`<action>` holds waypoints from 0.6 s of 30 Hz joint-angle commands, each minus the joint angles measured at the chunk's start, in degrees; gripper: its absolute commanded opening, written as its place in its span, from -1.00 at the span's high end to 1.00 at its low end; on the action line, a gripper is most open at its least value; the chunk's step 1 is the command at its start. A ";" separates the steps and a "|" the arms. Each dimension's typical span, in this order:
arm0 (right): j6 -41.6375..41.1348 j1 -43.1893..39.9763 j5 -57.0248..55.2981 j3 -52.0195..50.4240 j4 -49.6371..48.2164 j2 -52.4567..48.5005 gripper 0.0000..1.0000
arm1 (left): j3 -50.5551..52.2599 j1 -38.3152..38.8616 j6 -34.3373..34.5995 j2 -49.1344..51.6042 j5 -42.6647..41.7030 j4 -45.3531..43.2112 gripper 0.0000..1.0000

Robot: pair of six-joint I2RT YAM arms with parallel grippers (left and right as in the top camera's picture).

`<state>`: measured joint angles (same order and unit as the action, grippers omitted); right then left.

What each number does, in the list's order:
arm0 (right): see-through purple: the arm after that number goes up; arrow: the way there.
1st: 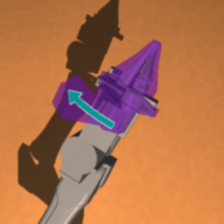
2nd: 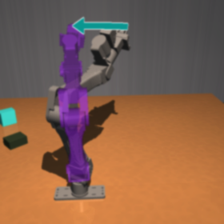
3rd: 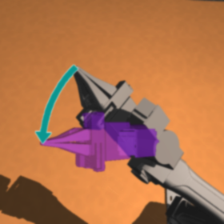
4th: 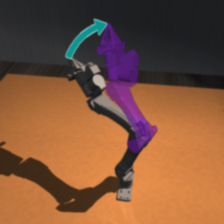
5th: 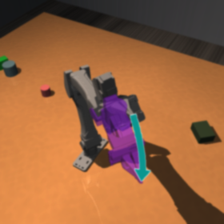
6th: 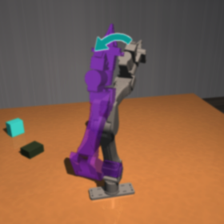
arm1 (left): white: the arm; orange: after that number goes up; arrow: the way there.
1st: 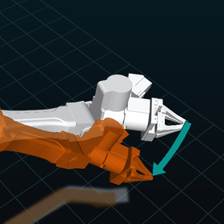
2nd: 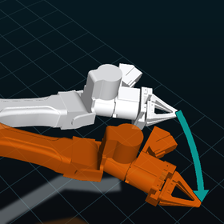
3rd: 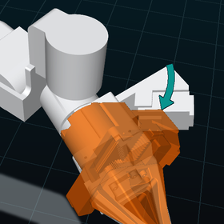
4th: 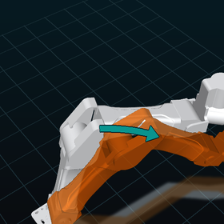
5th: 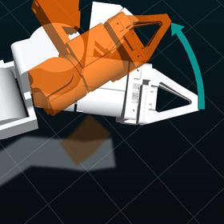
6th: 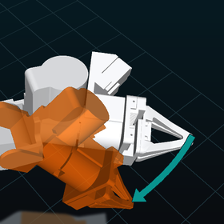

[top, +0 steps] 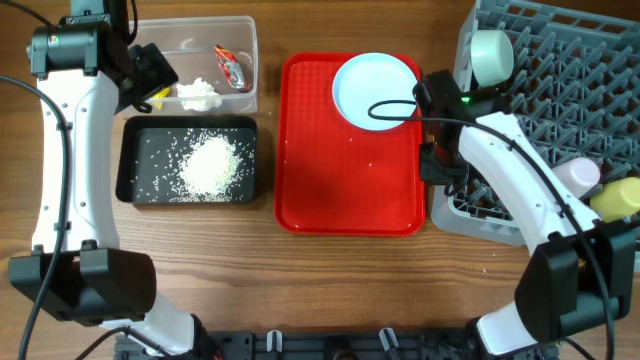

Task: Sort waste into correct bins and load items into the dishwasher rack
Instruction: 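Move the right gripper to the white plate and grasp its edge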

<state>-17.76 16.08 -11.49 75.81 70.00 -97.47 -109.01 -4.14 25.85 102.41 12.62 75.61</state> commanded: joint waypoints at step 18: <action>1.07 -0.02 -2.80 -3.30 4.15 1.27 0.63 | 0.37 -0.22 0.55 -1.16 0.92 0.00 -0.99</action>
<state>-15.57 16.08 -10.90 72.77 73.80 -97.25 -109.01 -4.14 25.85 102.41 12.62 75.64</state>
